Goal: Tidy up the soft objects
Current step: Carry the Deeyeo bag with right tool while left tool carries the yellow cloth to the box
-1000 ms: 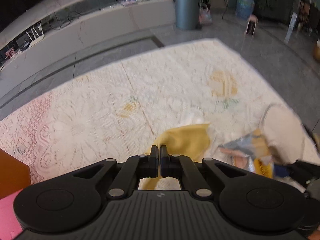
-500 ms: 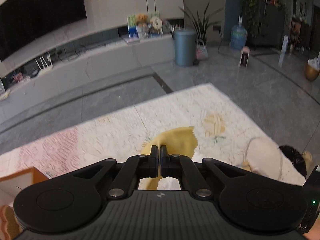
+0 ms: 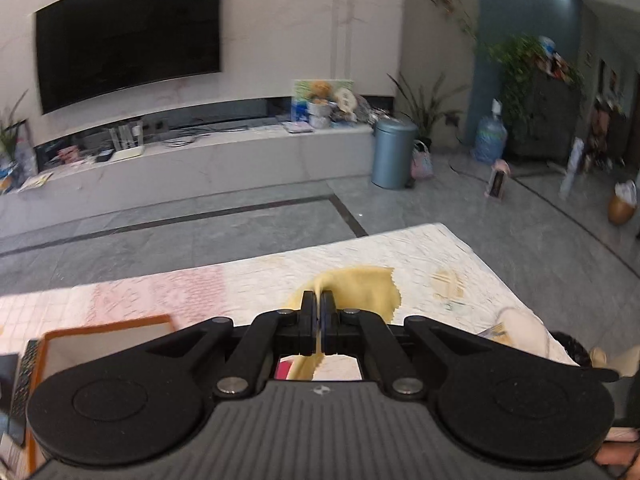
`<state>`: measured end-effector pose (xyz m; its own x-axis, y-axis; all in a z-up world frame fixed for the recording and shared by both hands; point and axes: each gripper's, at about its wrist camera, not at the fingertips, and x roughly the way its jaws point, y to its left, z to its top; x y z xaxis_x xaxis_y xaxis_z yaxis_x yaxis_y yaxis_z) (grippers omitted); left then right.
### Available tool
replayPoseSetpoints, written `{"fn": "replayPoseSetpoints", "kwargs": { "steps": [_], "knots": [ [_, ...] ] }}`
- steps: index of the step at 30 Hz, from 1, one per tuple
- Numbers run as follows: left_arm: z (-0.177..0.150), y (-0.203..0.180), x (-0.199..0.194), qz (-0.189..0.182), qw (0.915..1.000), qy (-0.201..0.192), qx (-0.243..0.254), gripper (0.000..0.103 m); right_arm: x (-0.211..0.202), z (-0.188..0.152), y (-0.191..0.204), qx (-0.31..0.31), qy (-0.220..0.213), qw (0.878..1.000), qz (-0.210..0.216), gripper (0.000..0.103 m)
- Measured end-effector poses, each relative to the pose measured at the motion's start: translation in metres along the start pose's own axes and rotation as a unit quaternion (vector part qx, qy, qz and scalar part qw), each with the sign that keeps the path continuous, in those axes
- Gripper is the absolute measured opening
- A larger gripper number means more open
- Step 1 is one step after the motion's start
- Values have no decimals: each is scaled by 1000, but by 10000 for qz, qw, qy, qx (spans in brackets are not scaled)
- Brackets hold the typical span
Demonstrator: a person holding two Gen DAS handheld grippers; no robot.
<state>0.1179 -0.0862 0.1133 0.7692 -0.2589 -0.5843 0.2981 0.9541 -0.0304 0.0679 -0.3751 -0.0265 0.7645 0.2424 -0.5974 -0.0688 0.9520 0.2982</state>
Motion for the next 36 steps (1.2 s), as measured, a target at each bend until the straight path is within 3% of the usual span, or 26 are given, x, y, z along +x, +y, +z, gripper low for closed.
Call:
{"fn": "replayPoseSetpoints", "kwargs": {
  "steps": [7, 10, 15, 17, 19, 24, 28, 32, 34, 36],
  "knots": [
    [-24, 81, -35, 467, 9966, -230, -646, 2, -28, 38, 97, -522, -281, 9963, 627, 51],
    [-41, 121, -46, 711, 9920, -275, -1008, 2, -30, 49, 141, -457, -463, 9926, 1024, 51],
    [-88, 194, -60, 466, 9764, -464, -2056, 2, -5, 57, 216, -744, -241, 9815, 1747, 51],
    [-107, 221, -59, 359, 9669, -413, -2492, 2, 12, 56, 245, -947, -111, 9785, 1829, 51],
    [-118, 237, -52, 253, 9627, -417, -2662, 2, 32, 54, 269, -1101, 17, 9765, 1850, 51],
    [-131, 262, -55, -95, 9556, -575, -2888, 1, 85, 51, 308, -1173, 417, 9763, 1769, 51],
    [-137, 268, -71, -571, 9492, -868, -2971, 2, 129, 52, 330, -1725, 569, 9723, 1472, 51],
    [-136, 260, -81, -1224, 9584, -862, -2432, 2, 174, 54, 351, -2504, 845, 9565, 1233, 51],
    [-138, 254, -75, -1568, 9634, -633, -2079, 2, 202, 59, 351, -2642, 1175, 9513, 1071, 51],
    [-143, 244, -65, -1684, 9670, -327, -1882, 2, 227, 60, 352, -2938, 1410, 9412, 894, 50]
  ]
}}
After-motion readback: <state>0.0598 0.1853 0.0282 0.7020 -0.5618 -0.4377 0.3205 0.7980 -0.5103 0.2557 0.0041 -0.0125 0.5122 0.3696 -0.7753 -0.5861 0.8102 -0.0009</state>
